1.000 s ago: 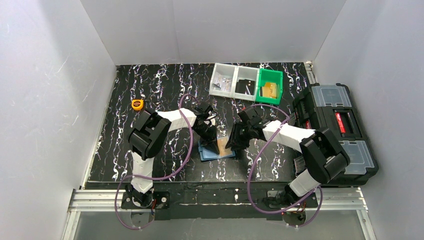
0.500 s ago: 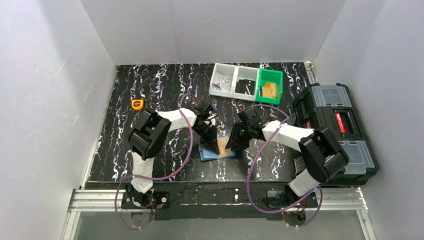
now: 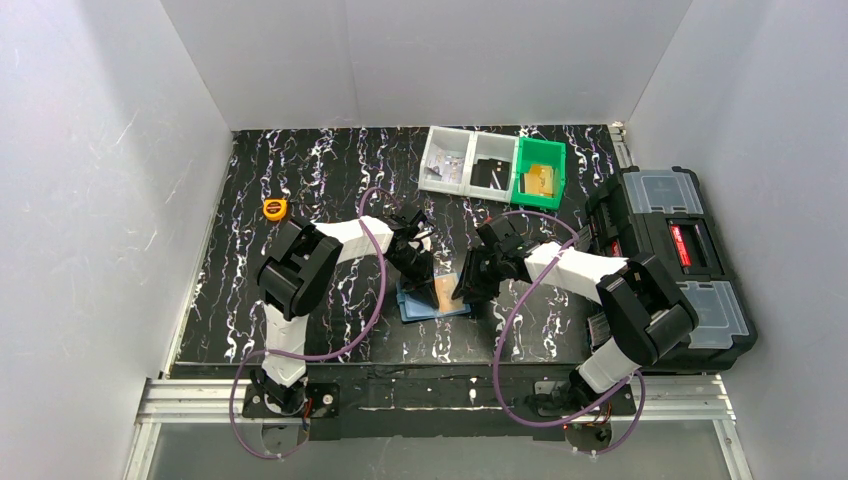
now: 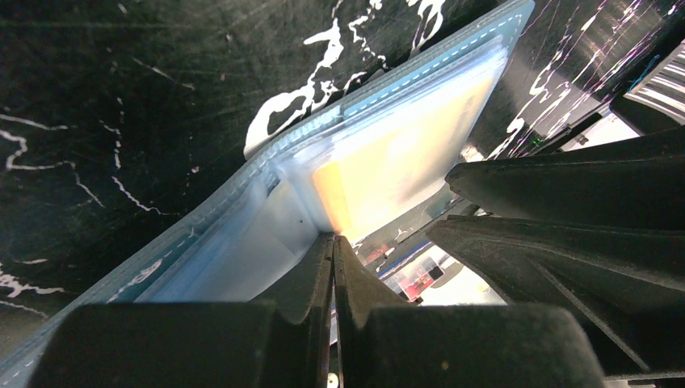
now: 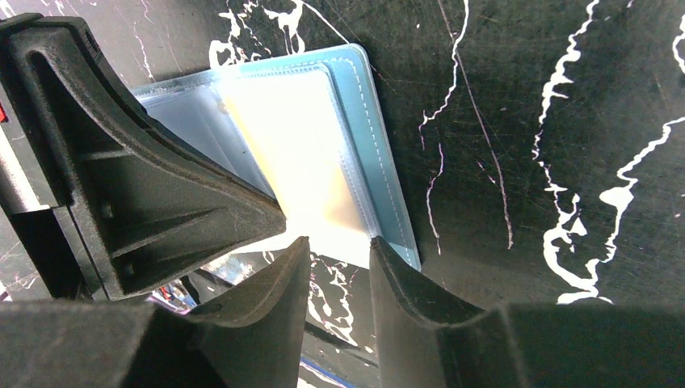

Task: Take the credit cards out of the card holder
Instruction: Remove the credit card from the card holder.

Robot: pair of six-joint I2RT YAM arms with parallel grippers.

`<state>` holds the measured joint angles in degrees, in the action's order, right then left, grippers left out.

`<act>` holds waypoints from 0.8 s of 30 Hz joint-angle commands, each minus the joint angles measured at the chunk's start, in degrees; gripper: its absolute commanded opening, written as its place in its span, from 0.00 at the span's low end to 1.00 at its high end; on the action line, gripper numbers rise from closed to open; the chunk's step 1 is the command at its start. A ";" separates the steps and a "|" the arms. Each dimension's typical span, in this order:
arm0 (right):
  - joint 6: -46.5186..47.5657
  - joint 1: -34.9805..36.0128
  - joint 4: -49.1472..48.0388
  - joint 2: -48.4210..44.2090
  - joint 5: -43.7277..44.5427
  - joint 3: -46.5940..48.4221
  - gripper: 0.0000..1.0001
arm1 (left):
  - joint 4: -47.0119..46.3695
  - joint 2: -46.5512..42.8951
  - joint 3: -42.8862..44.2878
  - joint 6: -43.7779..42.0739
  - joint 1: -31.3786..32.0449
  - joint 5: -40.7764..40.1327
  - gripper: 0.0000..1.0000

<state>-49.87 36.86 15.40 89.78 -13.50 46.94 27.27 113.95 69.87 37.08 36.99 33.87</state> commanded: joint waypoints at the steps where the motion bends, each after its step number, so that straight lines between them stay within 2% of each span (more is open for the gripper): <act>1: -0.60 -0.12 -0.65 -0.10 0.51 -0.71 0.41 | 4.55 2.73 -1.45 -2.52 0.28 -9.04 0.00; 13: -0.80 -0.12 -0.96 -0.22 0.85 -1.56 0.41 | 4.64 2.70 -1.43 -2.45 0.28 -9.02 0.00; 24: -1.11 0.01 -3.22 0.78 -3.49 -0.13 0.41 | 4.72 2.76 -0.98 -2.52 0.29 -8.73 0.00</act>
<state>-50.83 36.75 14.55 89.78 -14.24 46.00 27.49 113.97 70.02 37.06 36.99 33.69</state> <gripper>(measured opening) 0.407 0.009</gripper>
